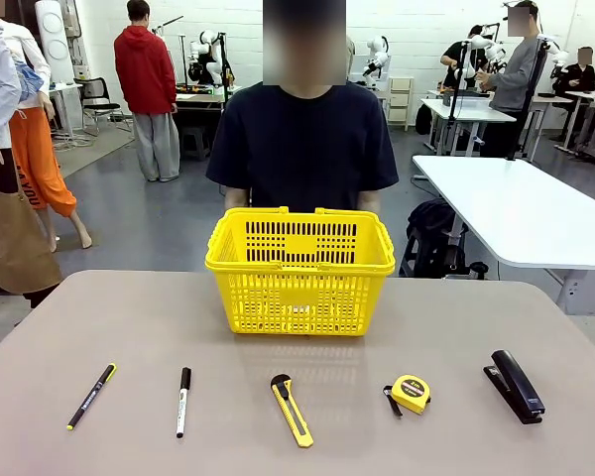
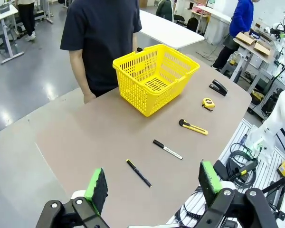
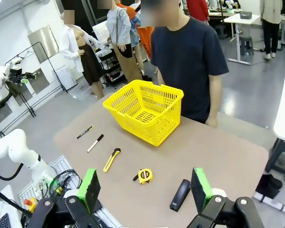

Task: Place the items the person wants into the basket.
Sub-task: Pick up the item the person points to and place it in the Market Basket.

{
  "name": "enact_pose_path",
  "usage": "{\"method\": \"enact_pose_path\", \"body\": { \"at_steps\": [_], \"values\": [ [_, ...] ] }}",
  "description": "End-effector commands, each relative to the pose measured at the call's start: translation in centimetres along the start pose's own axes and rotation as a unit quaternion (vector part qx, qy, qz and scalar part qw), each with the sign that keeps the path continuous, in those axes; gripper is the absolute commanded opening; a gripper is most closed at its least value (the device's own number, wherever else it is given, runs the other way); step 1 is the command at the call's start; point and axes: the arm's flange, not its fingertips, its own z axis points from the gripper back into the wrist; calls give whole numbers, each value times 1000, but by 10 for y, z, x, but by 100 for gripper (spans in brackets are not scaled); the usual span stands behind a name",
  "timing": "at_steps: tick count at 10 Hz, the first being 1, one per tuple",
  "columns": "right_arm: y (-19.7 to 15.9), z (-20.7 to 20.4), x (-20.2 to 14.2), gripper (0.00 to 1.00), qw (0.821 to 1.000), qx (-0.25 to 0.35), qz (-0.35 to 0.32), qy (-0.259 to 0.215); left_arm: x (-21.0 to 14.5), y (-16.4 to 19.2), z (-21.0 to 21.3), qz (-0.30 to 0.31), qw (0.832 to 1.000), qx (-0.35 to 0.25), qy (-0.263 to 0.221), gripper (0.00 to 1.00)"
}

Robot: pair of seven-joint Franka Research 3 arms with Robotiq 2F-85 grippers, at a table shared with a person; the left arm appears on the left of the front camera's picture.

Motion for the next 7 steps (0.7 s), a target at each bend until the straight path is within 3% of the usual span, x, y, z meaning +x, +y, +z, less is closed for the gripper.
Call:
{"method": "enact_pose_path", "body": {
  "at_steps": [1, 7],
  "values": [
    [0, 0, -1, 100, 1000, 11, 8, -2, 2, 0, 0, -9, 1000, -5, -3, 100],
    [0, 0, -1, 100, 1000, 11, 8, -2, 2, 0, 0, -9, 1000, -5, -3, 100]
  ]
}}
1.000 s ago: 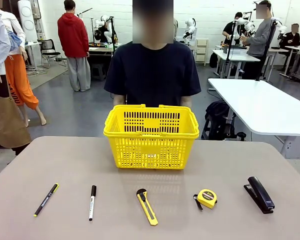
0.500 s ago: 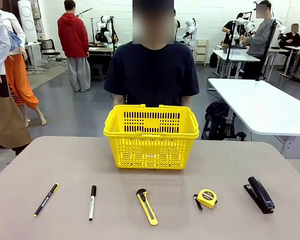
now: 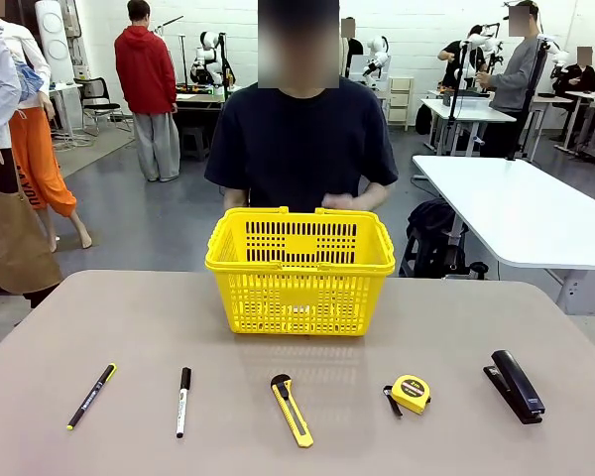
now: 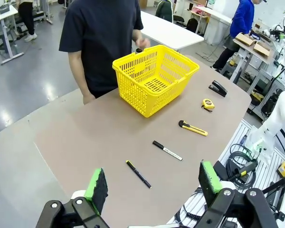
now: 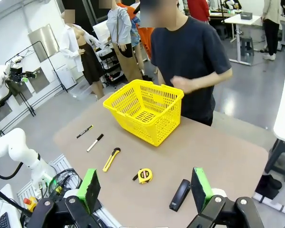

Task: Place the items the person wants into the basket.
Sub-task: Pick up the item the person points to and place it in the Market Basket.

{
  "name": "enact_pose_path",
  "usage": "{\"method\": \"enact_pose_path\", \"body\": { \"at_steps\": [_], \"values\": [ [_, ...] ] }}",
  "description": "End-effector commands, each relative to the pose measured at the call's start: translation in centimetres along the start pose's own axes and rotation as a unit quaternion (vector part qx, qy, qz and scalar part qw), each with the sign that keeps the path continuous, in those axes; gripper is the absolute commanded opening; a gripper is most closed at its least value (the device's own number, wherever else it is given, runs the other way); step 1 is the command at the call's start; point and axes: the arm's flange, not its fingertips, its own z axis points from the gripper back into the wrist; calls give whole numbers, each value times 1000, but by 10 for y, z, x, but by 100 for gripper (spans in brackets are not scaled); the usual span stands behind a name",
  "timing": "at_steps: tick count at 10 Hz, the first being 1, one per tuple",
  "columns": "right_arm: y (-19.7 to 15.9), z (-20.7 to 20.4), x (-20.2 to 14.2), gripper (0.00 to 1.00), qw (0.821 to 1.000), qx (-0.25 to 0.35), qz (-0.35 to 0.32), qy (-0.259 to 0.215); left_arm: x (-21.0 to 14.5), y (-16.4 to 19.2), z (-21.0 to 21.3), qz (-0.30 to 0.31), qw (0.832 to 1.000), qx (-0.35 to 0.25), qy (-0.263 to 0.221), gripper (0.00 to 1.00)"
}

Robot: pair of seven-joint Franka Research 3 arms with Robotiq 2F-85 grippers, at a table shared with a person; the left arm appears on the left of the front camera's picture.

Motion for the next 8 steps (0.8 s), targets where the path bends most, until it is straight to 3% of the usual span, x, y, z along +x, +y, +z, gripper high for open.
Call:
{"method": "enact_pose_path", "body": {
  "at_steps": [1, 8],
  "values": [
    [0, 0, -1, 100, 1000, 10, 5, -3, 1, 0, 1, -9, 1000, -3, -1, 100],
    [0, 0, -1, 100, 1000, 10, 5, -3, 1, 0, 1, -9, 1000, -3, -1, 100]
  ]
}}
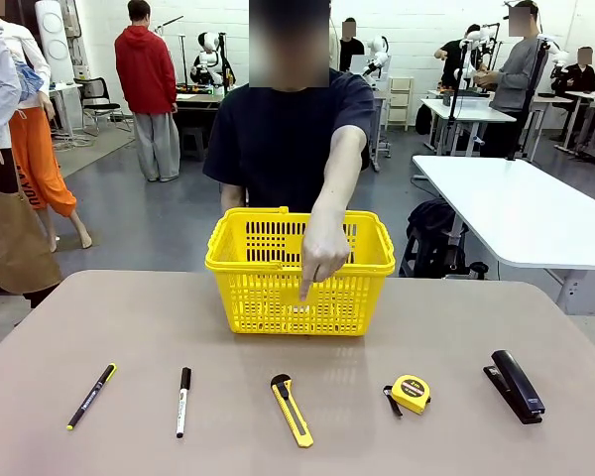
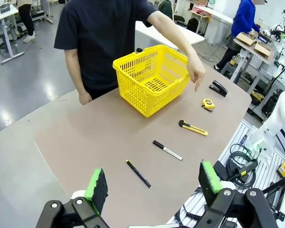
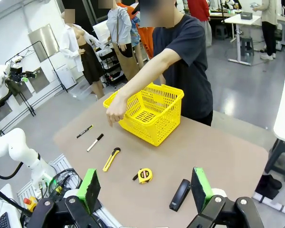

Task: Place the items the person wants into the basket.
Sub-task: Pick up the item the person points to and place it in the Market Basket.

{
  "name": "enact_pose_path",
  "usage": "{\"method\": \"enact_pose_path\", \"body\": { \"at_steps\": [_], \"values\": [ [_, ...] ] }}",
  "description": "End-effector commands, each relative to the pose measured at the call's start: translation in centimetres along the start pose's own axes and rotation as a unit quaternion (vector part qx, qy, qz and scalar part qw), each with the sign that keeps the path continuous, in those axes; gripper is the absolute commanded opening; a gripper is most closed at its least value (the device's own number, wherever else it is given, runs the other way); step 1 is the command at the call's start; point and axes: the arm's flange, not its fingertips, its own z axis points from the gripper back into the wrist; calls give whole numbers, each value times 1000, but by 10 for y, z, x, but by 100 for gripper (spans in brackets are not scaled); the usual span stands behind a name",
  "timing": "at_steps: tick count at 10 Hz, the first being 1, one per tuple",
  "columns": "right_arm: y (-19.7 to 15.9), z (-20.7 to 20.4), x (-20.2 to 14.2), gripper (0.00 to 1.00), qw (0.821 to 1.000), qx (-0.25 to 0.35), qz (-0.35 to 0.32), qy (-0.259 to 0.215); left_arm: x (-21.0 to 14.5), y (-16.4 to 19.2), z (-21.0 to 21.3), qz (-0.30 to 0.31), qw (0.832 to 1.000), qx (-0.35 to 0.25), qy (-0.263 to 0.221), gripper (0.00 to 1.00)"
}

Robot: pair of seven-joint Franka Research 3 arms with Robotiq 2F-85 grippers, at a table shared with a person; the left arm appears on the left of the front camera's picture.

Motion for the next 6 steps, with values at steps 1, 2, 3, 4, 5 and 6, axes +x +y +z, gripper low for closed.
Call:
{"method": "enact_pose_path", "body": {
  "at_steps": [1, 2, 3, 4, 5, 6],
  "values": [
    [0, 0, -1, 100, 1000, 9, 5, -4, 1, 0, 0, -10, 1000, -4, -1, 100],
    [0, 0, -1, 100, 1000, 9, 5, -4, 1, 0, 0, -10, 1000, -4, -1, 100],
    [0, 0, -1, 100, 1000, 9, 5, -4, 1, 0, 0, -10, 1000, -4, -1, 100],
    [0, 0, -1, 100, 1000, 9, 5, -4, 1, 0, 0, -10, 1000, -4, -1, 100],
    [0, 0, -1, 100, 1000, 9, 5, -4, 0, 1, 0, 0, 1000, 1, 1, 100],
    [0, 0, -1, 100, 1000, 9, 5, -4, 11, -17, 3, 2, 1000, 24, -6, 100]
  ]
}}
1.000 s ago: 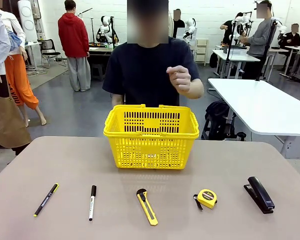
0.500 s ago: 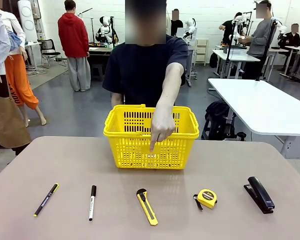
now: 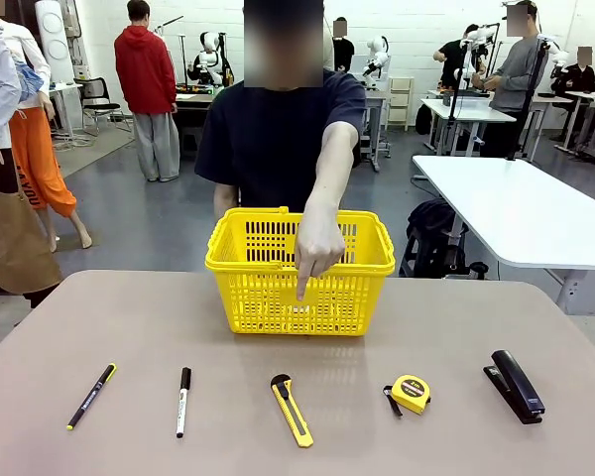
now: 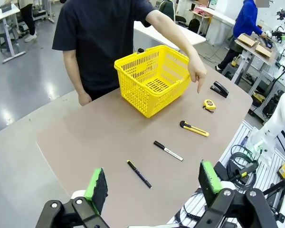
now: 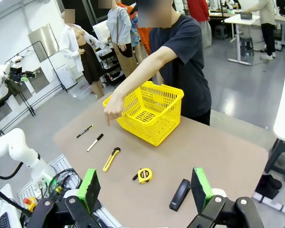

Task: Place the items the person wants into the basket.
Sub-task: Pick up the item the person points to and place it in the Market Basket.

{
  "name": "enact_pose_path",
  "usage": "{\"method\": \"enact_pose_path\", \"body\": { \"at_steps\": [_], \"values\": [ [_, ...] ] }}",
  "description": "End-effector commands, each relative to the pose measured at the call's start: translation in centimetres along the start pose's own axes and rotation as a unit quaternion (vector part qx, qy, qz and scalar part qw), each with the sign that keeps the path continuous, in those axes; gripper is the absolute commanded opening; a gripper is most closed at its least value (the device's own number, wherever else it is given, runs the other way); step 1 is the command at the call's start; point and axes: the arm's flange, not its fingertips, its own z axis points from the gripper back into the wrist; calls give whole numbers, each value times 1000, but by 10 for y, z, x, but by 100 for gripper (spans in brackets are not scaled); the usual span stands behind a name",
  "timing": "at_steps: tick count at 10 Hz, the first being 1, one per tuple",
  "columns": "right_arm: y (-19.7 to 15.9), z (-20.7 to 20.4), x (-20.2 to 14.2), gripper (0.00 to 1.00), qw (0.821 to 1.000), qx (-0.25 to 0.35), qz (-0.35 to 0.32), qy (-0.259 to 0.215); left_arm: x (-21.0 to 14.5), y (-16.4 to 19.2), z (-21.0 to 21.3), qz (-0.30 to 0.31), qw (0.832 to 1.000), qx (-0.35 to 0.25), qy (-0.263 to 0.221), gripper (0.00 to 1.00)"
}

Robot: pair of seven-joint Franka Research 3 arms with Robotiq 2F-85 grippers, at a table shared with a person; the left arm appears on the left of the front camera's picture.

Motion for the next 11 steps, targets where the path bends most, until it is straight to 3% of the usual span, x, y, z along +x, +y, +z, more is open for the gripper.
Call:
{"method": "enact_pose_path", "body": {
  "at_steps": [1, 3, 5, 6, 7, 9, 11],
  "values": [
    [0, 0, -1, 100, 1000, 10, 5, -4, 29, -43, -15, 7, 999, 36, 11, 100],
    [0, 0, -1, 100, 1000, 10, 5, -4, 79, -108, -79, 49, 993, 78, 72, 100],
    [0, 0, -1, 100, 1000, 10, 5, -4, 102, -174, -171, 93, 966, 158, 183, 100],
    [0, 0, -1, 100, 1000, 10, 5, -4, 100, -203, -215, 105, 949, 184, 233, 100],
    [0, 0, -1, 100, 1000, 10, 5, -4, 95, -225, -257, 130, 937, 210, 246, 100],
    [0, 0, -1, 100, 1000, 10, 5, -4, 63, -249, -332, 197, 913, 271, 234, 100],
    [0, 0, -1, 100, 1000, 10, 5, -4, 31, -256, -368, 212, 898, 281, 263, 100]
  ]
}}
